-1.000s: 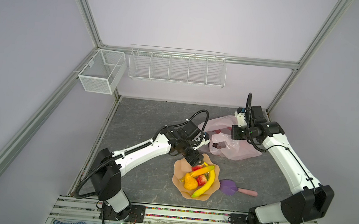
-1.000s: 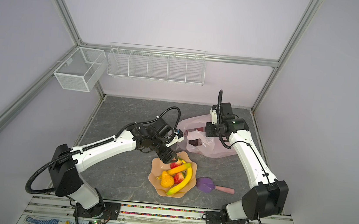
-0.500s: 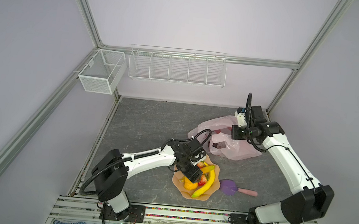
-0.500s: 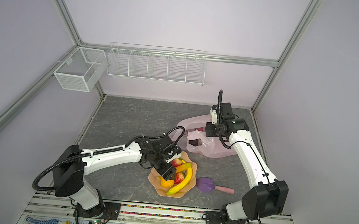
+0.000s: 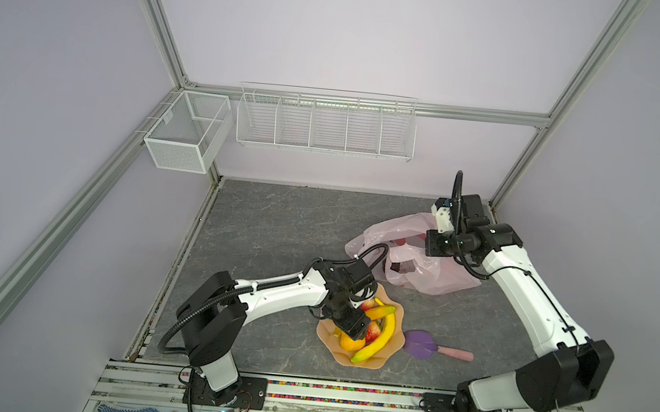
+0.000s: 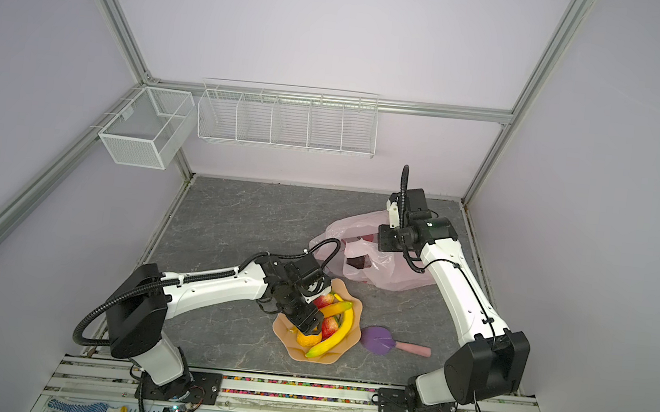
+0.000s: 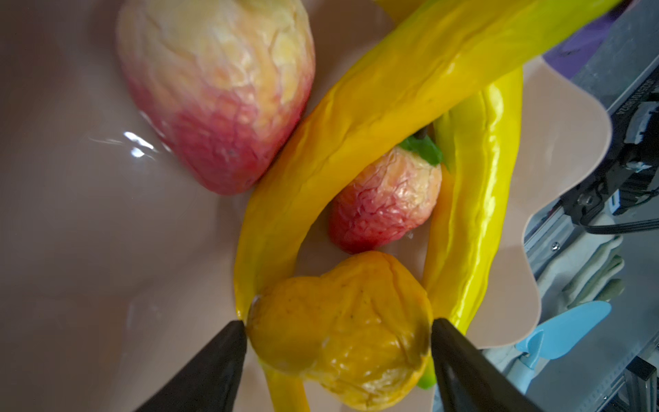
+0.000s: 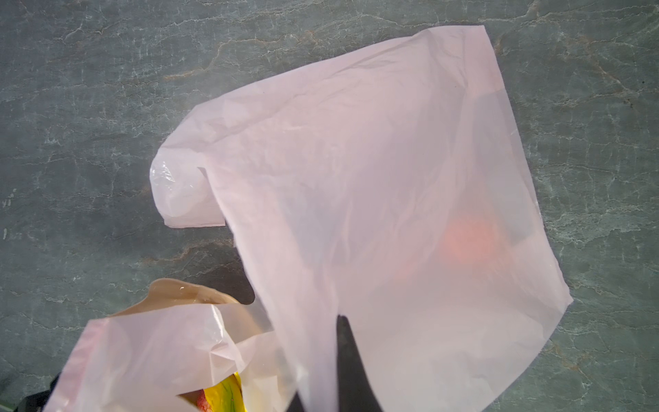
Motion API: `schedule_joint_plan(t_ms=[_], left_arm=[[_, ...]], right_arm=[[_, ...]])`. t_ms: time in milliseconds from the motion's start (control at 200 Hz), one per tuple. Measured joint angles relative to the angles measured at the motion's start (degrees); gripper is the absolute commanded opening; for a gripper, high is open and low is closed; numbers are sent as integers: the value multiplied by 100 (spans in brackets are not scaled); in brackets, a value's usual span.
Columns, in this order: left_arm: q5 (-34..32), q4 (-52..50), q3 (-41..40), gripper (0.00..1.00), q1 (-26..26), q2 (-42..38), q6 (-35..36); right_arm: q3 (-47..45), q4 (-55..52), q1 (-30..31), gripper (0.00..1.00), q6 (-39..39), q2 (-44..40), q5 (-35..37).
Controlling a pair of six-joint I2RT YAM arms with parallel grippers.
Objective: Place the fruits into the plastic bag
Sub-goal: Pick up the fruit from the plate.
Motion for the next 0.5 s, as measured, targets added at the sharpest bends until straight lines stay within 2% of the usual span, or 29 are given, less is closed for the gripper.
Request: schedule_joint_plan(t_ms=[500], left_arm=[[79, 2, -170, 83, -37, 0, -68]], right_arm=[[0, 2, 0, 7, 0, 0, -4]])
